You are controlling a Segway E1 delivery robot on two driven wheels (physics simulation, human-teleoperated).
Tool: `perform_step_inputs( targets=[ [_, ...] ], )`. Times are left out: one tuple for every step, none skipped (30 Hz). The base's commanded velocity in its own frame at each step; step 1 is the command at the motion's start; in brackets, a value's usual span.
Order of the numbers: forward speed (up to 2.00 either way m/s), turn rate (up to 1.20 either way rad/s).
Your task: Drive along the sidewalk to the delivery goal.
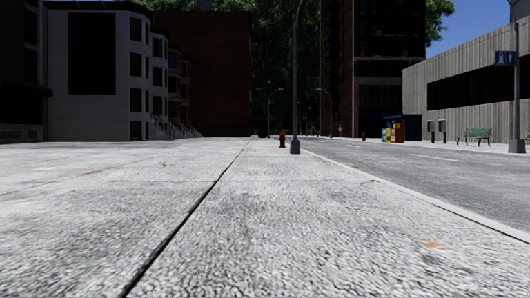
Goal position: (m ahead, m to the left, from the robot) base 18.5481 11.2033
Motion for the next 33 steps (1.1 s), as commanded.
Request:
perform_step_inputs(
  targets=[
    [2.0, 0.0],
    [2.0, 0.0],
    [2.0, 0.0],
    [2.0, 0.0],
    [2.0, 0.0],
    [2.0, 0.0],
    [2.0, 0.0],
    [2.0, 0.0],
    [2.0, 0.0],
    [2.0, 0.0],
    [2.0, 0.0],
    [2.0, 0.0],
    [2.0, 0.0],
    [2.0, 0.0],
    [2.0, 0.04],
    [2.0, 0.04],
    [2.0, 0.19],
    [2.0, 0.38],
    [2.0, 0.57],
    [2.0, 0.69],
    [2.0, 0.74],
    [2.0, 0.75],
    [2.0, 0.76],
    [2.0, 0.76],
    [2.0, 0.76],
    [2.0, 0.76],
    [2.0, 0.76],
    [2.0, 0.76],
    [2.0, 0.76],
    [2.0, 0.76],
    [2.0, 0.76],
    [2.0, 0.76],
    [2.0, 0.76]
  ],
)
